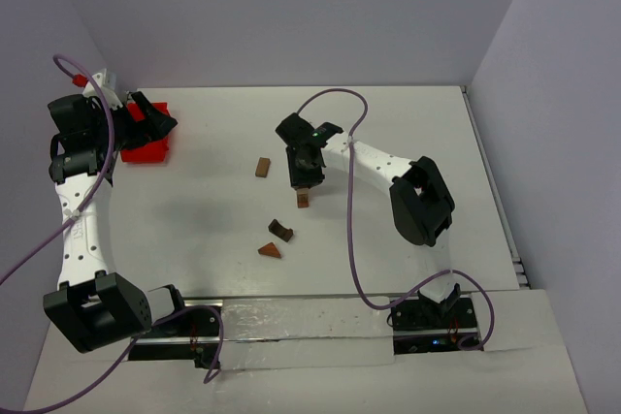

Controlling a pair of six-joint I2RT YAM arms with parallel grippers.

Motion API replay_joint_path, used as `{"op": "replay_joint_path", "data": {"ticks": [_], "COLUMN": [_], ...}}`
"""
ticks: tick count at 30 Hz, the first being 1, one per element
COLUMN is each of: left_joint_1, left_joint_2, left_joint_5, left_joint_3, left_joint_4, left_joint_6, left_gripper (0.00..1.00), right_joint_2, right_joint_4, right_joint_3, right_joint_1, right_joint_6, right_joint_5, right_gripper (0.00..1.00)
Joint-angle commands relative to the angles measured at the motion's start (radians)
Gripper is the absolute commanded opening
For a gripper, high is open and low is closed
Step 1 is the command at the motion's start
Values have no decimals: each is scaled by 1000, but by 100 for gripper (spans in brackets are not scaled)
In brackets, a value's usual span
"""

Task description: Build the wood block tower

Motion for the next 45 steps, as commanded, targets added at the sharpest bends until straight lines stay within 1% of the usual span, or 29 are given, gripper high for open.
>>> {"op": "replay_joint_path", "data": {"ticks": [1, 29, 45], "left_joint_1": [8, 8, 8], "left_joint_2": [-1, -1, -1], "left_joint_5": [35, 39, 38], "left_joint_3": [18, 16, 15], "left_joint_4": [44, 46, 44], "left_joint_6": [-2, -2, -1], "left_gripper": [99, 99, 99], "right_joint_2": [-1, 7, 16], "right_joint_4": [6, 4, 6], "right_joint_3": [7, 3, -4], "right_joint_1": [-5, -5, -5], "right_joint_6": [-5, -18, -21], "right_joint_5": [1, -3, -12], "right_gripper": [15, 22, 32]}}
